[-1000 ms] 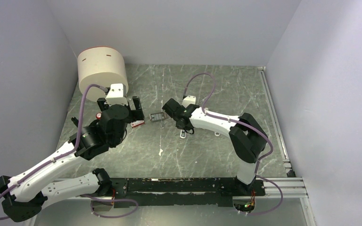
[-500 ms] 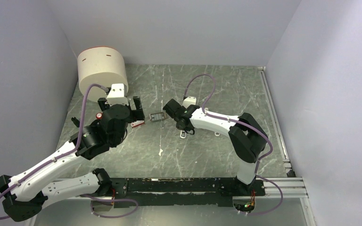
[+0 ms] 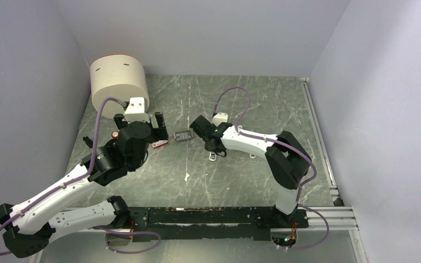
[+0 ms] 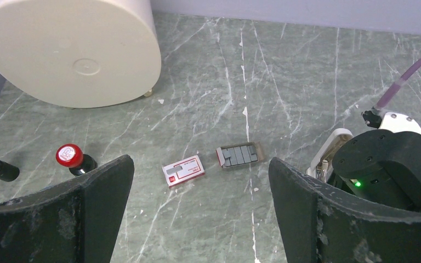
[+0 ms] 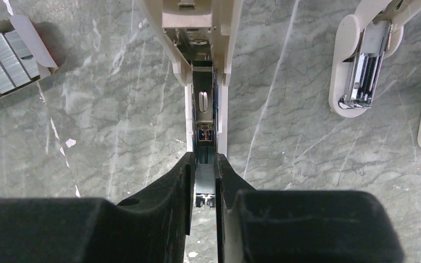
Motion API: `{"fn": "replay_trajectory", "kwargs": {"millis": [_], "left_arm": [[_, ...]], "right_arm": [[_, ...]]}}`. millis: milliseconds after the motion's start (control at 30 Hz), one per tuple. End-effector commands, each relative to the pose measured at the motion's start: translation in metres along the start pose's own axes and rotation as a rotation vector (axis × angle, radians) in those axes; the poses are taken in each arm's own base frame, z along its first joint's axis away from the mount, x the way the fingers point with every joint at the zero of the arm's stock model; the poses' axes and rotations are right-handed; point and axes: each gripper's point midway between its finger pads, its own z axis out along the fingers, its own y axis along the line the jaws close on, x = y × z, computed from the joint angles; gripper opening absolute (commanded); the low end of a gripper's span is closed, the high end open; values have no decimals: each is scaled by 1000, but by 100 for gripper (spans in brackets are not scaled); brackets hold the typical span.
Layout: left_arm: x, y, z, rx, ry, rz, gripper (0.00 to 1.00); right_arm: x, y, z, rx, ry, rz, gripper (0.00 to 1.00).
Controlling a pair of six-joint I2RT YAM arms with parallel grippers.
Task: Load the staples into the stapler
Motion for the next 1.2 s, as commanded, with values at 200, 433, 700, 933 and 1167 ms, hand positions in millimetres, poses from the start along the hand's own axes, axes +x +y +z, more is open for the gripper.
{"fn": "replay_trajectory", "kwargs": {"millis": [200,433,700,933,1167], "left_arm": [[-2,-1,0,4,-1,-7,97],[-1,-1,0,3,-1,-10,97],[-1,-2,1,7,3,-8,97],[-1,0,0,1,-2,-18,97],[-7,7,-2,-21,-34,-56,97]], "right_arm": [[1,-7,2,4,-13,-3,21],[-1,-5,-3,-18,-15,-3,27],[-18,3,-19,-76,-55,2,36],[-29,29,-23,-185,-75,-76,37],[-38,79,-25,-374,-75,-228,35]]}}
